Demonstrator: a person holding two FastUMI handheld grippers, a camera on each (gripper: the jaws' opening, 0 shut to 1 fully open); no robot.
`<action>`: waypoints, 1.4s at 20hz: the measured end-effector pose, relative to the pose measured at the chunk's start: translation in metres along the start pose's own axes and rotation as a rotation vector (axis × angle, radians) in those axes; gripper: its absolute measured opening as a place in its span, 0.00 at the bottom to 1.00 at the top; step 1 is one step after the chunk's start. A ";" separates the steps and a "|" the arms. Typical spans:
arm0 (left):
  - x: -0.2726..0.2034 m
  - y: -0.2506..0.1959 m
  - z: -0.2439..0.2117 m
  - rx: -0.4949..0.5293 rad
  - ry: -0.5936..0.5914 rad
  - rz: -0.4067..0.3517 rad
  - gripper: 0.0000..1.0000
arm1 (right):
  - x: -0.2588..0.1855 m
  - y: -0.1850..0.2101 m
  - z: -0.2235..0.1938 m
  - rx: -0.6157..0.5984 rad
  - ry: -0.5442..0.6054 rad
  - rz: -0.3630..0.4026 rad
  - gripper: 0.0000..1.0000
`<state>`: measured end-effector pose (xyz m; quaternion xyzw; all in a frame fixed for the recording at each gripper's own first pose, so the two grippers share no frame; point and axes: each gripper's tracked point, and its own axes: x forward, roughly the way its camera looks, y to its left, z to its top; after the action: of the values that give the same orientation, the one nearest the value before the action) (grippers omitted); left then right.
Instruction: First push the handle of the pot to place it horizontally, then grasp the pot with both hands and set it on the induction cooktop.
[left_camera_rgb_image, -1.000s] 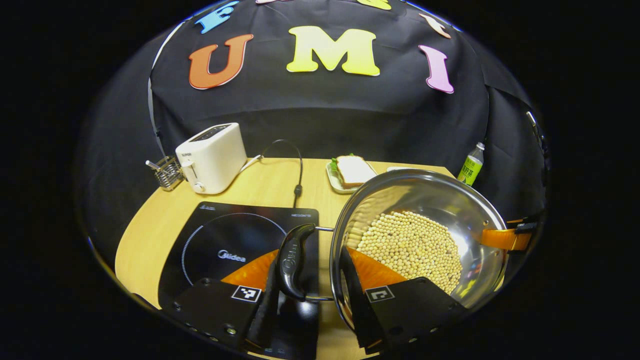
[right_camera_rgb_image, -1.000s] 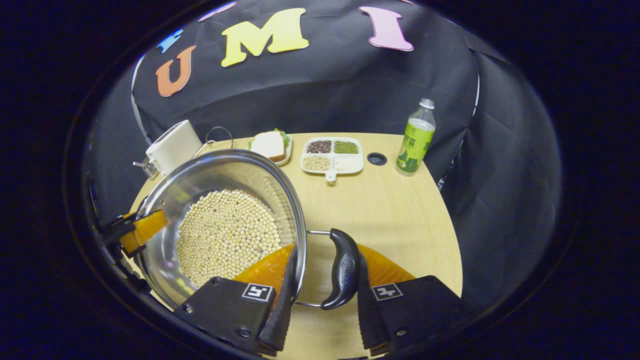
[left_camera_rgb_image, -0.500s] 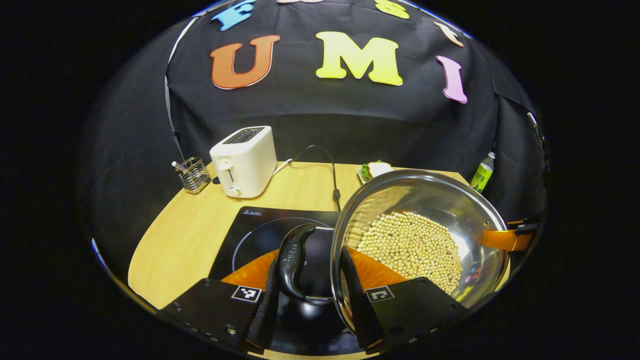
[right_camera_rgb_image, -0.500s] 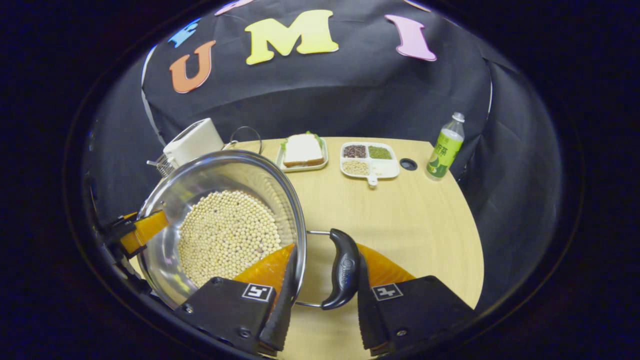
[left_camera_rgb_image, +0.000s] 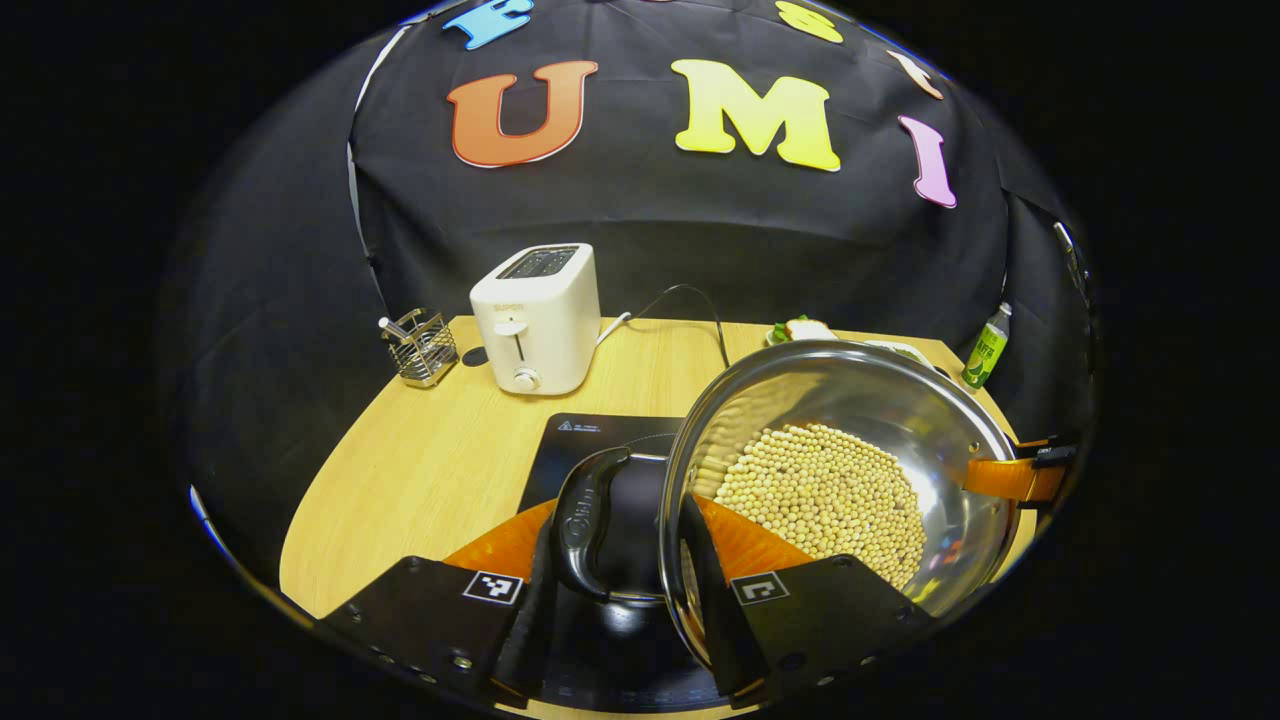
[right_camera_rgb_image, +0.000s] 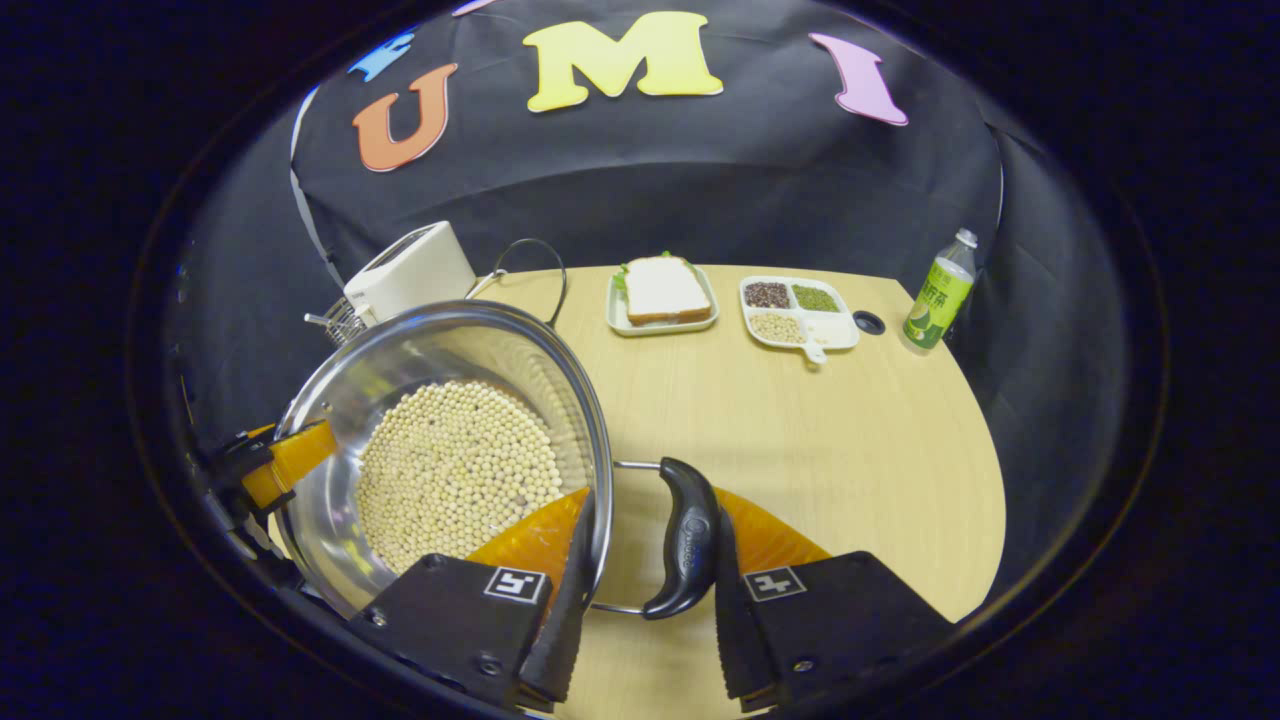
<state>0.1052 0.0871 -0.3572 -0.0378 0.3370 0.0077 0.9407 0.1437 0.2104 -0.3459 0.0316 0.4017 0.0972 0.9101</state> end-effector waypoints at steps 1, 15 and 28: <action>0.003 0.006 0.000 -0.001 0.003 0.003 0.60 | 0.003 0.006 0.000 0.002 0.001 0.000 0.55; 0.042 0.061 -0.009 0.002 0.047 0.005 0.60 | 0.042 0.064 -0.005 0.022 0.052 -0.017 0.55; 0.053 0.068 -0.013 0.004 0.037 -0.041 0.63 | 0.049 0.070 -0.005 0.015 0.042 -0.047 0.60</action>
<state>0.1347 0.1534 -0.4053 -0.0432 0.3535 -0.0129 0.9343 0.1613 0.2888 -0.3751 0.0273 0.4218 0.0735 0.9033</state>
